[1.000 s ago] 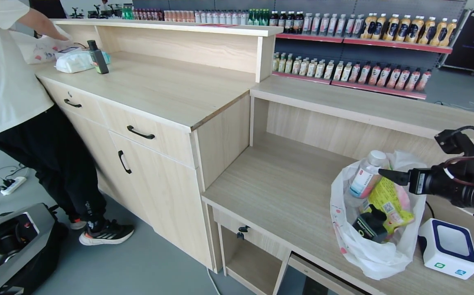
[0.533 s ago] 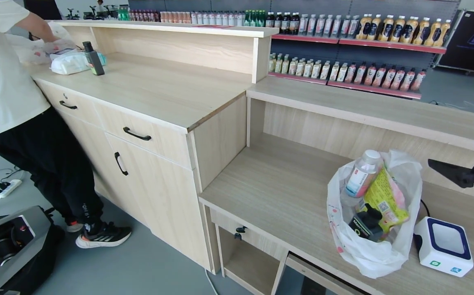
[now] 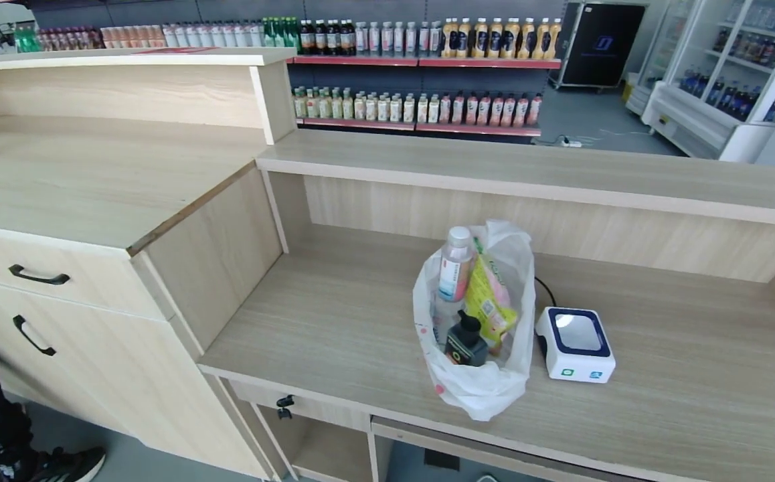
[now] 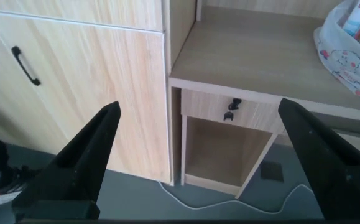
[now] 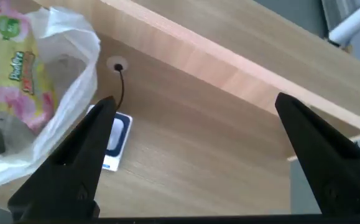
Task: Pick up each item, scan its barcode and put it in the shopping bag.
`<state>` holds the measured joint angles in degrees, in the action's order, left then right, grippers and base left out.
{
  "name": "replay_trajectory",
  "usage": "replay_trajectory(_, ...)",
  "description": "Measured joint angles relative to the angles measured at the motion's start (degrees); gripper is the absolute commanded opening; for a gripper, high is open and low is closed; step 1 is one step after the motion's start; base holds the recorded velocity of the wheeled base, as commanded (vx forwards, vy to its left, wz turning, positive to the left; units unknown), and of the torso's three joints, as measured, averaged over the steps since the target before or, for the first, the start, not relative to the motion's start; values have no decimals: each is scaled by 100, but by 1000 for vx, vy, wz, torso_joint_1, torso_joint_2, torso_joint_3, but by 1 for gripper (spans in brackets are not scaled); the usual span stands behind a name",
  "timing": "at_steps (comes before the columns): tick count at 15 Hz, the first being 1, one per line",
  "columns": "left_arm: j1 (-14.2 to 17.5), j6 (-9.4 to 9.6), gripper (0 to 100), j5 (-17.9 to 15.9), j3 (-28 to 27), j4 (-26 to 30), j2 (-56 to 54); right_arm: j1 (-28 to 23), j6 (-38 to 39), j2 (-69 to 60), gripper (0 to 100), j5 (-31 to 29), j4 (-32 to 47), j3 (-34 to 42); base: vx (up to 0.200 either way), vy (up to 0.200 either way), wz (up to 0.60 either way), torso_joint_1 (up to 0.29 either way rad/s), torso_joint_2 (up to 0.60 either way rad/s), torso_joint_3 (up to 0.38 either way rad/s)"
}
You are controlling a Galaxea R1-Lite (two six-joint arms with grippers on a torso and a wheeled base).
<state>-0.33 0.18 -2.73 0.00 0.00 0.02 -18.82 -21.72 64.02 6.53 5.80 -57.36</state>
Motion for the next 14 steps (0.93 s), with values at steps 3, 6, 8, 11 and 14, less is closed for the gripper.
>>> replay_trajectory(3, -2, 0, 100, 0, 0, 0, 0, -177, 328, -330, 100, -288, 777, -251, 0, 0, -600, -1, 2, 2)
replay_trajectory(6, -2, -2, 100, 0, 0, 0, 0, -204, 824, -934, 100, -444, 1001, 141, 0, 0, -200, -1, 1, 2)
replay_trajectory(8, 2, -2, 100, 0, 0, 2, 0, -196, 1133, -1631, 100, -475, 750, 1062, 0, 0, 0, 0, 0, 0)
replay_trajectory(11, -2, 0, 100, 0, 0, 2, 0, -135, 1381, -2833, 100, -488, 44, 2776, 0, 0, 0, 0, 0, 0)
replay_trajectory(14, -5, 0, 100, 0, 0, 0, 0, -16, 1506, -4096, 100, -658, -610, 4595, 0, 0, 0, 0, 0, 0)
